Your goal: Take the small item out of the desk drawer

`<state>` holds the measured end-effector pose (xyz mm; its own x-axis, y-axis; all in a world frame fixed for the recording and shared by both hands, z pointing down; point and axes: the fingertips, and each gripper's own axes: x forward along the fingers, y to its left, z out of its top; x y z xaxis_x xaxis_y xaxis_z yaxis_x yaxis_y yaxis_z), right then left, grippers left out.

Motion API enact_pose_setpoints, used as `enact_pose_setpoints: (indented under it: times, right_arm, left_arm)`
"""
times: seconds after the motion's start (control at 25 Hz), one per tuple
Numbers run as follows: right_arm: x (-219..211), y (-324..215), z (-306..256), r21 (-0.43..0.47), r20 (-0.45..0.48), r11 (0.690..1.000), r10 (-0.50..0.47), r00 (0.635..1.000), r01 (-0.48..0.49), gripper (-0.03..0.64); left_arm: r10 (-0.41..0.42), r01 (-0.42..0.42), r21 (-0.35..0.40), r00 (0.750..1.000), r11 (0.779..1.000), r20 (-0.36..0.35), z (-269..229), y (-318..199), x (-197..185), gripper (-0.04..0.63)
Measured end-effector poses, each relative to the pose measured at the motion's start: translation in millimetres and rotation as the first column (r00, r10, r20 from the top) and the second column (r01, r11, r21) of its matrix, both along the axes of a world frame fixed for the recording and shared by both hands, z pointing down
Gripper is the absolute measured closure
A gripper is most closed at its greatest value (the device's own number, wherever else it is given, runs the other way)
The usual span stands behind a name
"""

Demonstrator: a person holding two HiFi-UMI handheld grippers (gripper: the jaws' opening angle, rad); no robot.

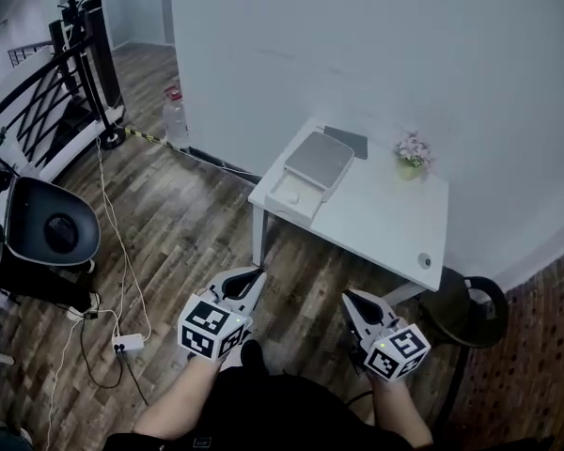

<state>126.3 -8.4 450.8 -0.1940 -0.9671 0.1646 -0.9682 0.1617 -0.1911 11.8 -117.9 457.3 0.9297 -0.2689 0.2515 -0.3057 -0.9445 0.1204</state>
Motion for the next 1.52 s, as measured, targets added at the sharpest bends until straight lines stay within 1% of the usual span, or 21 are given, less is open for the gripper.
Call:
enact_pose_setpoints:
  times: [0.08,0.2,0.36,0.52,0.64,0.72,0.92,1.12,1.24,1.36,1.52]
  right_arm:
    - [3.0,-45.0,-5.9,0.003,-0.025,1.000,-0.010,1.000,0.010,0.612]
    - [5.5,-93.2,-2.6,-0.027,-0.013,0.999,-0.025,1.000,0.024,0.612]
    - [9.3,-142.5,6.6,-0.080,0.002,0.994,-0.068,0.998,0.068,0.612]
    - [22.3,-184.9,13.6,-0.101,0.013,0.990,-0.097,0.995,0.098,0.612]
    - [27.3,-208.6,18.7,-0.106,0.030,0.985,-0.136,0.990,0.138,0.612]
    - [36.9,-224.0,23.0,-0.109,0.037,0.980,-0.165,0.986,0.168,0.612]
    - [81.9,-263.3,26.9,-0.082,0.067,0.965,-0.244,0.967,0.250,0.612]
    - [132.8,-285.0,29.3,-0.094,0.067,0.923,-0.368,0.927,0.373,0.612]
    - [151.7,-288.5,32.4,-0.108,0.058,0.884,-0.452,0.890,0.455,0.612]
    - [164.0,-287.8,52.3,-0.150,0.050,0.838,-0.524,0.850,0.525,0.612]
    - [181.5,-301.8,68.1,-0.167,0.041,0.816,-0.555,0.831,0.554,0.612]
  left_arm:
    - [0.022,-0.022,-0.003,1.000,1.000,0.001,-0.2,-34.9,13.2,0.583]
    - [0.029,-0.029,-0.023,1.000,0.999,-0.003,3.2,-75.3,23.5,0.583]
    - [-0.005,0.005,-0.075,1.000,0.997,-0.006,20.6,-118.8,28.6,0.583]
    - [-0.025,0.025,-0.117,1.000,0.993,0.003,37.9,-148.3,41.3,0.583]
    - [-0.050,0.051,-0.112,0.999,0.992,0.009,38.2,-169.8,50.0,0.583]
    - [-0.085,0.086,-0.097,0.996,0.992,0.017,36.4,-187.0,58.7,0.583]
    - [-0.177,0.180,-0.044,0.982,0.983,0.063,34.0,-221.2,100.6,0.583]
    - [-0.276,0.278,-0.033,0.959,0.960,0.060,21.0,-237.2,159.0,0.583]
    - [-0.323,0.324,0.003,0.943,0.946,0.079,14.8,-243.1,188.1,0.583]
    - [-0.377,0.379,0.001,0.921,0.926,0.102,18.3,-242.0,203.1,0.583]
    - [-0.421,0.429,-0.024,0.893,0.903,0.157,41.4,-239.0,207.8,0.583]
